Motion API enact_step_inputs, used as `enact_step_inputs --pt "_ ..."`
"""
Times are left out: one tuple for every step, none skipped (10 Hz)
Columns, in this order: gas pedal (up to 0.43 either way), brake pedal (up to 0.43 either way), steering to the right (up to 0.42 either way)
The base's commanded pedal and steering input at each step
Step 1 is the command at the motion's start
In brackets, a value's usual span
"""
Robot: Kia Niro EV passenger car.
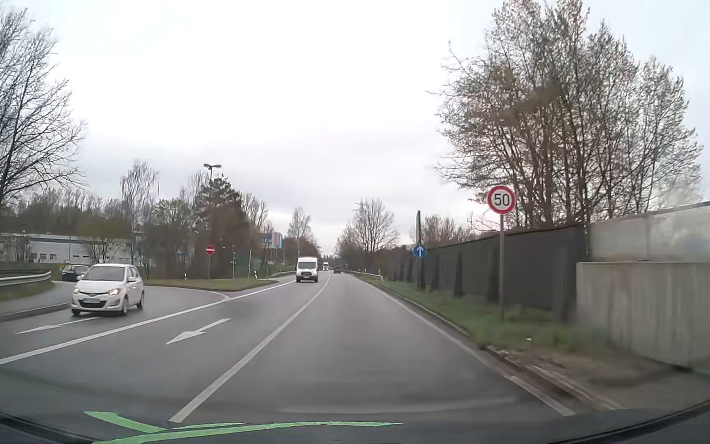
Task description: Follow the waypoints while adhering to traffic rules and regulations
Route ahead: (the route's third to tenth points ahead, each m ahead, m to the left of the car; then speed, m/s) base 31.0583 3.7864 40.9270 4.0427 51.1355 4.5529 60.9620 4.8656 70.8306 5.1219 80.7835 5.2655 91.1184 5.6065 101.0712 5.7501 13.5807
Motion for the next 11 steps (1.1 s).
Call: enact_step_inputs --pt "0.24 0.0 0.001" --pt "0.24 0.0 0.001" --pt "0.24 0.0 0.001" --pt "0.24 0.0 0.0" --pt "0.24 0.0 0.0" --pt "0.24 0.0 -0.001" --pt "0.24 0.0 -0.002" --pt "0.24 0.0 -0.002" --pt "0.24 0.0 -0.002" --pt "0.24 0.0 -0.002" --pt "0.24 0.0 -0.003"
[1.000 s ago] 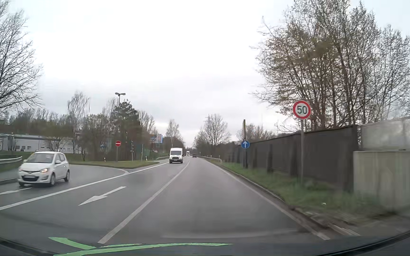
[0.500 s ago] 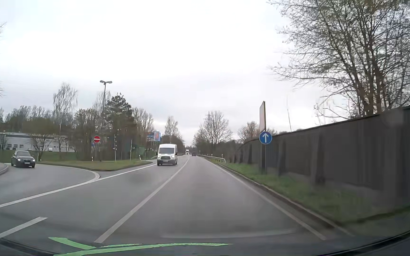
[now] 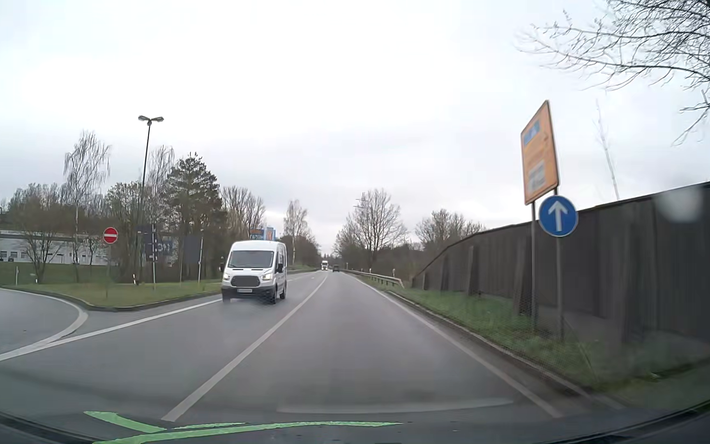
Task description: Follow the waypoints while adhering to traffic rules and regulations
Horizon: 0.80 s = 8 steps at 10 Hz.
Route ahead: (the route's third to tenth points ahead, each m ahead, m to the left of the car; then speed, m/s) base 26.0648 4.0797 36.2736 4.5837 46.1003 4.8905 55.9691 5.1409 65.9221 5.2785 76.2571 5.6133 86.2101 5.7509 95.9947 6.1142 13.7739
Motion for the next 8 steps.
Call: enact_step_inputs --pt "0.24 0.0 -0.004" --pt "0.24 0.0 -0.004" --pt "0.24 0.0 -0.004" --pt "0.24 0.0 -0.005" --pt "0.24 0.0 -0.004" --pt "0.24 0.0 -0.005" --pt "0.24 0.0 -0.004" --pt "0.24 0.0 -0.004"
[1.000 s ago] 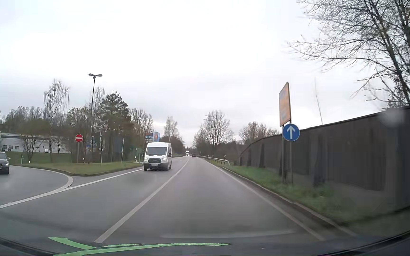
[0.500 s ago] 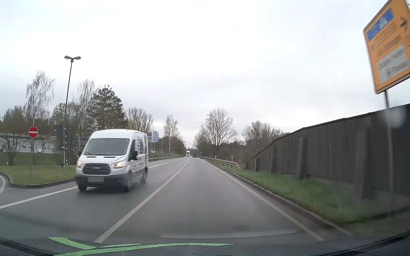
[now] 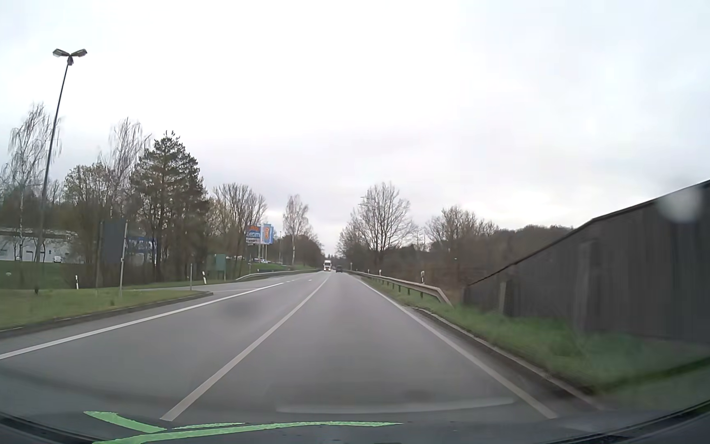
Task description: Follow the waypoints while adhering to traffic rules and regulations
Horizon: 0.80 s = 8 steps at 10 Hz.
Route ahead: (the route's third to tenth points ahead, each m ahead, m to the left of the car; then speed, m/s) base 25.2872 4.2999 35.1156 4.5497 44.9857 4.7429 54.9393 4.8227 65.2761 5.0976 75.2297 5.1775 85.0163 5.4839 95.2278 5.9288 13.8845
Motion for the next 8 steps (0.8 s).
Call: enact_step_inputs --pt "0.24 0.0 -0.005" --pt "0.24 0.0 -0.005" --pt "0.24 0.0 -0.004" --pt "0.24 0.0 -0.004" --pt "0.24 0.0 -0.004" --pt "0.24 0.0 -0.005" --pt "0.24 0.0 -0.004" --pt "0.24 0.0 -0.004"
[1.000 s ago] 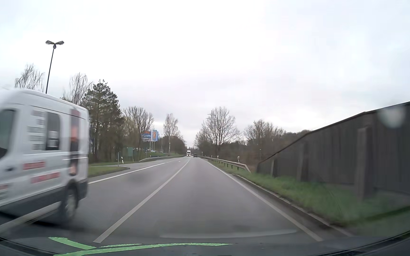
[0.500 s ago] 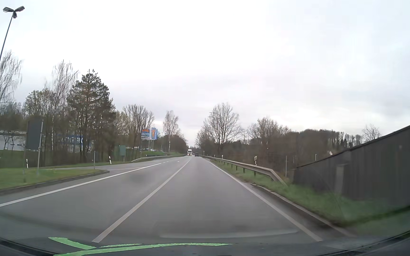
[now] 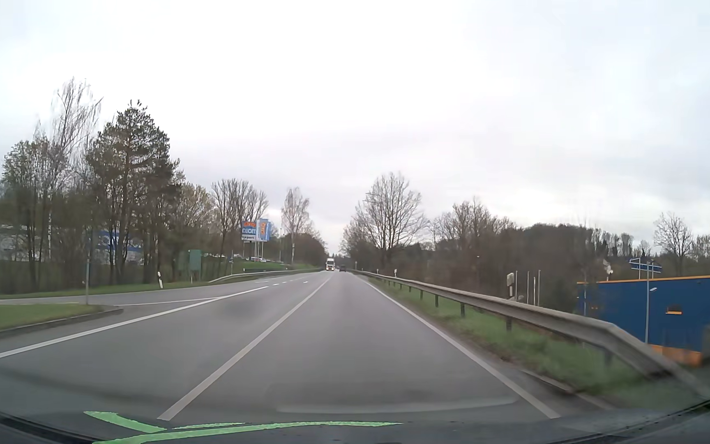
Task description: Follow the waypoints while adhering to traffic rules and regulations
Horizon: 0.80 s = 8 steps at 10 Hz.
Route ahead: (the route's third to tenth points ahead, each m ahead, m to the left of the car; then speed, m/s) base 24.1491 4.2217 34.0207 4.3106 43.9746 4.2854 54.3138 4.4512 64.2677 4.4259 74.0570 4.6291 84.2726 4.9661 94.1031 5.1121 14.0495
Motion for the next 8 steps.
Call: enact_step_inputs --pt "0.24 0.0 -0.004" --pt "0.24 0.0 -0.003" --pt "0.24 0.0 -0.003" --pt "0.24 0.0 -0.004" --pt "0.24 0.0 -0.004" --pt "0.24 0.0 -0.003" --pt "0.24 0.0 -0.003" --pt "0.24 0.0 -0.003"
